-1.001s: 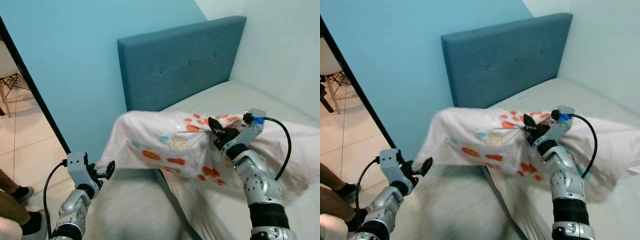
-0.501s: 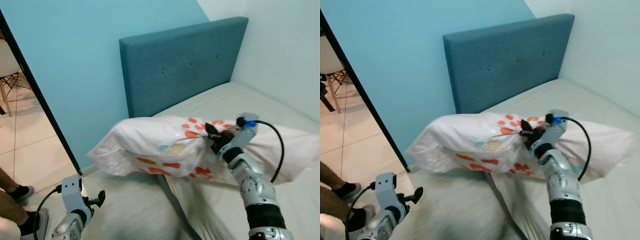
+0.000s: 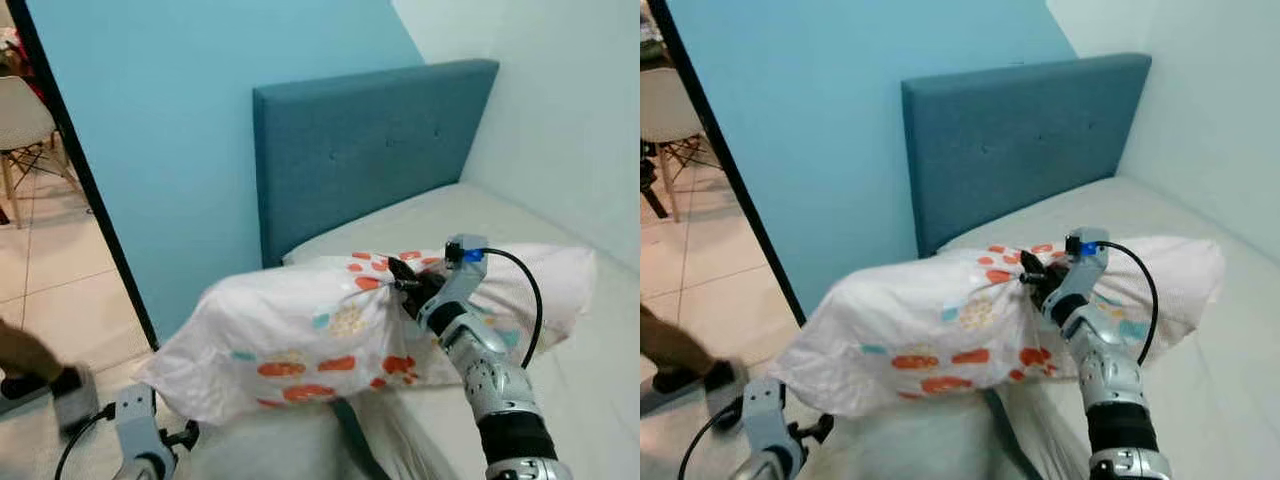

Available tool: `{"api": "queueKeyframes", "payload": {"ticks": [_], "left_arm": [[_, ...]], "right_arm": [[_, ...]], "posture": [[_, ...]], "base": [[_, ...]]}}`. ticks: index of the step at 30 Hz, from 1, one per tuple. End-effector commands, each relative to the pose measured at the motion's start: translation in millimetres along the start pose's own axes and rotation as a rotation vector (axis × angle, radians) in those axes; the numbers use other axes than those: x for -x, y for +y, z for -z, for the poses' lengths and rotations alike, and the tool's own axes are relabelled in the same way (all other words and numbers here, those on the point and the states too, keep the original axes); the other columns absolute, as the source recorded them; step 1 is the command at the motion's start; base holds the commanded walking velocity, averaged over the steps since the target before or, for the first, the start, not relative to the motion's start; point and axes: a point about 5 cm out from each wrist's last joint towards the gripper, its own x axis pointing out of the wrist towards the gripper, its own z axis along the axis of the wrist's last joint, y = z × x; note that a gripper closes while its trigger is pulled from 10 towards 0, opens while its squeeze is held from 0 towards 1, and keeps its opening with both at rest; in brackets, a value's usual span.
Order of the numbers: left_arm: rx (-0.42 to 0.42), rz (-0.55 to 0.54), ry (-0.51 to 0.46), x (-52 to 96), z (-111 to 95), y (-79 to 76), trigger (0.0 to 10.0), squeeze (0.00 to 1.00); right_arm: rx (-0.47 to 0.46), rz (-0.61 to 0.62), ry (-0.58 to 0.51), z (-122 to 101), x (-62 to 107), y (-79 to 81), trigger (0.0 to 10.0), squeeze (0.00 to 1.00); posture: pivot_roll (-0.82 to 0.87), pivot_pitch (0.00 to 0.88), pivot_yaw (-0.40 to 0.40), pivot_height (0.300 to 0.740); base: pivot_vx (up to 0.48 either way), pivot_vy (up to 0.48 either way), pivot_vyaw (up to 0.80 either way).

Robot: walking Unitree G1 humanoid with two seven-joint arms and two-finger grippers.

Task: Clean up the room

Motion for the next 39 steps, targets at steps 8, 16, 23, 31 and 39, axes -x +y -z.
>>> {"api": "queueKeyframes", "payload": {"ticks": [8, 16, 23, 31, 39], "left_arm": [[-0.017, -0.015, -0.007, -1.0, -5, 3.4, 10.0, 0.00], [-0.041, 0.034, -0.030, -5.8, -15, -6.1, 10.0, 0.00], [-0.034, 0.057, -0.040, -10.0, -20, -17.2, 10.0, 0.00], [-0.019, 0.051, -0.038, -10.3, -20, -17.9, 10.0, 0.00], [-0.014, 0.036, -0.012, -8.3, -13, -15.2, 10.0, 0.00]], "right_arm": [[0.027, -0.053, -0.080, -12, -9.1, 13.3, 10.0, 0.00], [0.026, -0.012, -0.087, -14, -9.8, 7.9, 10.0, 0.00], [0.030, 0.001, -0.092, -14, -10.4, 6.0, 10.0, 0.00], [0.031, 0.001, -0.090, -13, -10.6, 6.5, 10.0, 0.00], [0.038, -0.010, -0.071, -9, -12.3, 9.6, 10.0, 0.00]], "posture": [[0.05, 0.000, -0.069, 0.740], [0.05, 0.000, -0.059, 0.740], [0.04, 0.000, -0.056, 0.740], [0.04, 0.000, -0.059, 0.740], [0.05, 0.000, -0.065, 0.740]], "base": [[0.000, 0.000, 0.80], [0.000, -0.034, 0.30], [0.000, -0.382, 0.00], [0.000, 0.000, 0.00], [0.000, 0.000, 0.00]]}}
